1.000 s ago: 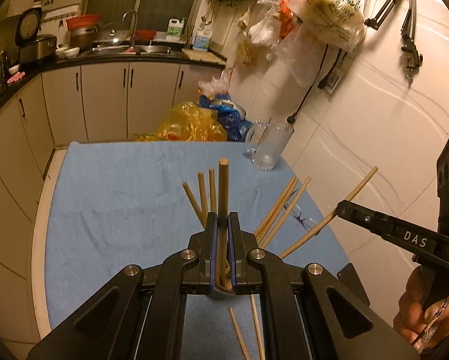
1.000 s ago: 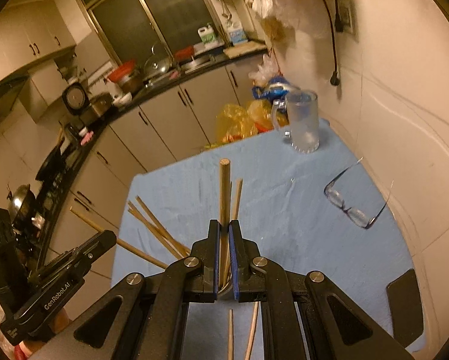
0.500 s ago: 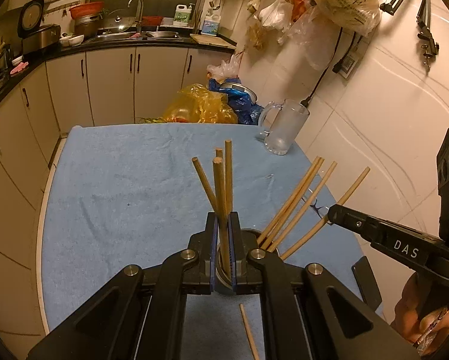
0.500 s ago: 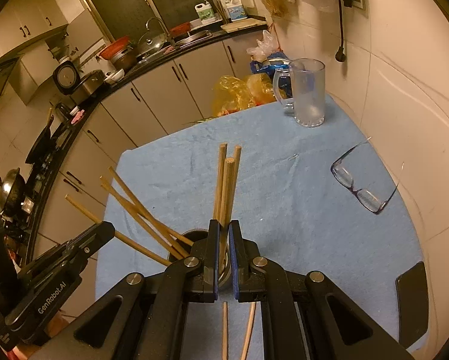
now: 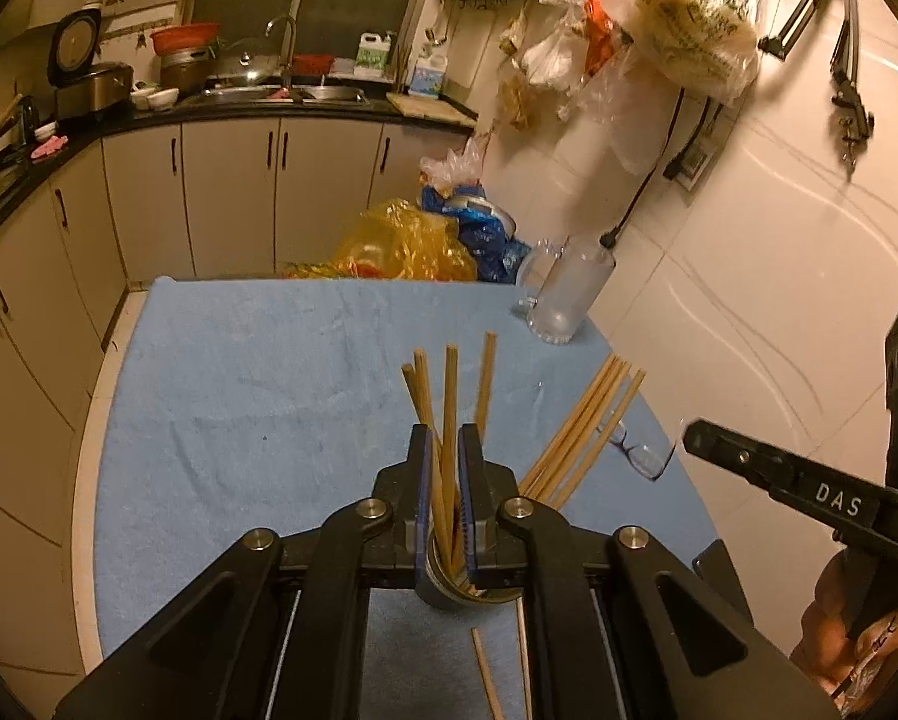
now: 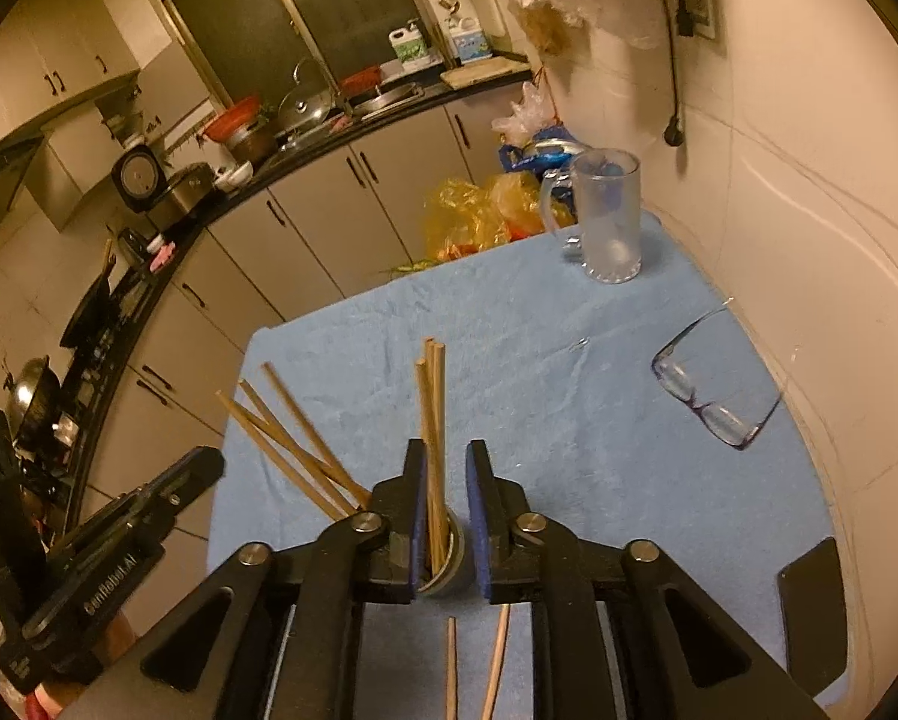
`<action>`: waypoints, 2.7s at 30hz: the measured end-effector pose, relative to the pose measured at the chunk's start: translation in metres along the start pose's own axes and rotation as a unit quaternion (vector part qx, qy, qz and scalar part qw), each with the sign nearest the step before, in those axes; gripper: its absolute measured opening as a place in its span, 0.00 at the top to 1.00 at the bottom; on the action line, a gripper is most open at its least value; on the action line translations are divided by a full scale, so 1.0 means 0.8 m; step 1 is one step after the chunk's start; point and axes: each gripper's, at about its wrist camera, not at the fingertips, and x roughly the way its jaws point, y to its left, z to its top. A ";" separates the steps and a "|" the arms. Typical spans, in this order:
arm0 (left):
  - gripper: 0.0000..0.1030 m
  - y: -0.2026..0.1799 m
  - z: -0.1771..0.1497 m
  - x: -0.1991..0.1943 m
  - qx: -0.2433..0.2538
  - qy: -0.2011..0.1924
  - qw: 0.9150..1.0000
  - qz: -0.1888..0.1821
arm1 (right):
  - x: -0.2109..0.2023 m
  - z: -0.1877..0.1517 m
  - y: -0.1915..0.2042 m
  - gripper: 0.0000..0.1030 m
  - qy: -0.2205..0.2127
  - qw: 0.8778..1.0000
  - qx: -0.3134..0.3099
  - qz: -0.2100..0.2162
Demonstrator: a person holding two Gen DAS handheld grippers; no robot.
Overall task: Organize utensils
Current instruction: 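Lower the left tool's chopstick into the cup while the right tool lowers and releases its own, then move both open tools down to the last loose chopsticks beside the cup, then close the left tool on a loose chopstick while the right tool closes on another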
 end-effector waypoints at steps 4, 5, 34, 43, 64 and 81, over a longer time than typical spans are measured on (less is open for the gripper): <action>0.79 0.002 -0.010 -0.024 -0.006 -0.012 1.000 -0.001 | -0.015 -0.019 -0.015 0.81 0.011 1.000 0.017 0.007; 0.79 0.002 -0.018 -0.030 -0.005 -0.011 1.000 -0.001 | -0.016 -0.028 -0.021 0.81 0.017 1.000 0.017 0.004; 0.77 -0.033 -0.205 0.003 -0.125 0.158 0.974 0.104 | 0.143 -0.127 -0.110 0.79 0.262 0.961 0.022 0.081; 0.77 -0.009 -0.220 0.006 -0.134 0.173 0.969 0.117 | 0.187 -0.147 -0.086 0.79 0.288 0.956 0.011 0.063; 0.71 -0.055 -0.233 0.114 -0.054 0.268 0.959 0.071 | 0.169 -0.152 -0.111 0.98 0.274 0.961 -0.018 0.032; 0.94 -0.013 -0.238 0.112 -0.054 0.259 0.958 0.112 | 0.172 -0.137 -0.118 0.78 0.284 0.957 0.028 0.059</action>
